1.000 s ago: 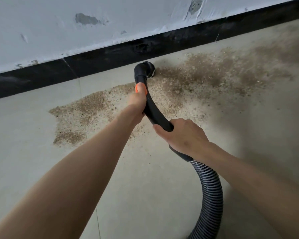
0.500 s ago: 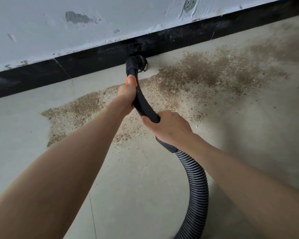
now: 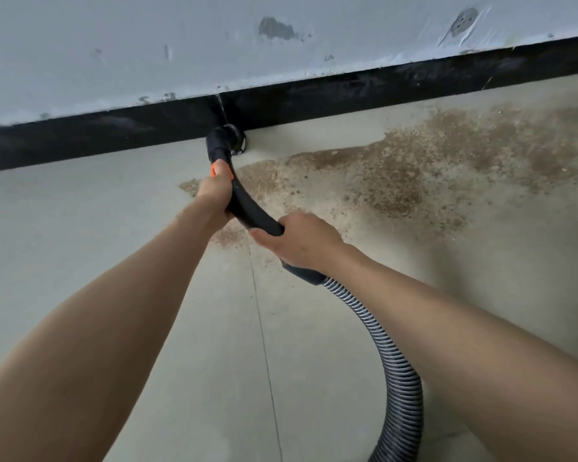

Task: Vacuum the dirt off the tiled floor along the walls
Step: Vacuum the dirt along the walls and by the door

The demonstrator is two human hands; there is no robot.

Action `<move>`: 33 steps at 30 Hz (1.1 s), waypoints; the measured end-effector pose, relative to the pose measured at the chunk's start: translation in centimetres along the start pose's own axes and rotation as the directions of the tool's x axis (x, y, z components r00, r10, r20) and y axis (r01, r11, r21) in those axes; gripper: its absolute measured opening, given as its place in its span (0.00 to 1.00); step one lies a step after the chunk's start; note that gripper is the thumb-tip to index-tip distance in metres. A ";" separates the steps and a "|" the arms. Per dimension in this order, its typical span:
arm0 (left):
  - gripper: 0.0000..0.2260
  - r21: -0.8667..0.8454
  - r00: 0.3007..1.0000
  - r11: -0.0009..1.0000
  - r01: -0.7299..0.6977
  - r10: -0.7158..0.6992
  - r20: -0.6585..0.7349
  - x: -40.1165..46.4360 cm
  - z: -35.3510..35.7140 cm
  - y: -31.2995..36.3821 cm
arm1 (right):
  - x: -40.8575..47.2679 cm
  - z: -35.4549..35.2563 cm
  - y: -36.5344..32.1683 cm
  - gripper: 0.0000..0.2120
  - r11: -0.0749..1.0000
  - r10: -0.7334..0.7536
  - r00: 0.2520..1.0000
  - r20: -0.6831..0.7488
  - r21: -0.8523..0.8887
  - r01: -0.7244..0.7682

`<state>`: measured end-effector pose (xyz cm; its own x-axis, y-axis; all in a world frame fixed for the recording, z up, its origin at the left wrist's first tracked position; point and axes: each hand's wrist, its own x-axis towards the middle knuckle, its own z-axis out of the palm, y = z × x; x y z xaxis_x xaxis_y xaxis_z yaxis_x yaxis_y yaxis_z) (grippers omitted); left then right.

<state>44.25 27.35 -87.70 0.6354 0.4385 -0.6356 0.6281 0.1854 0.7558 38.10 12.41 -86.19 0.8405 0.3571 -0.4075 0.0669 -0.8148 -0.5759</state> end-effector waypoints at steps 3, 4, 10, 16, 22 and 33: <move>0.15 -0.039 0.999 0.999 0.019 -0.021 -0.038 0.3 -4.2 -0.3 | 0.3 1.4 -3.2 0.24 0.996 -0.055 0.998 0.015 -0.073 0.056; 0.15 -0.052 0.999 0.998 0.024 -0.026 -0.038 0.4 -5.5 -0.4 | 0.4 1.8 -4.1 0.25 0.993 -0.069 0.997 0.017 -0.097 0.070; 0.14 -0.079 0.995 0.996 0.038 -0.046 -0.094 0.1 -12.2 -2.2 | -0.3 5.8 -8.5 0.24 0.981 -0.095 0.992 0.084 -0.164 0.108; 0.13 -0.127 0.985 0.991 0.048 -0.068 -0.158 -1.2 -15.2 -5.3 | -2.8 8.8 -9.4 0.26 0.969 -0.106 0.988 0.116 -0.213 0.129; 0.12 -0.154 0.989 0.984 0.085 -0.102 -0.105 -2.4 -14.1 -6.0 | -4.5 8.2 -8.6 0.25 0.961 -0.067 0.994 0.083 -0.261 0.087; 0.15 -0.063 0.994 0.994 0.093 -0.097 -0.058 -4.5 -10.8 -6.1 | -6.8 7.5 -6.1 0.24 0.978 0.011 0.999 0.030 -0.207 -0.005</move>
<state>32.76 33.72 -87.76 0.5445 0.4685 -0.6957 0.6552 0.2802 0.7015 27.93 18.33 -85.23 0.8244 0.3616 -0.4354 0.1729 -0.8934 -0.4146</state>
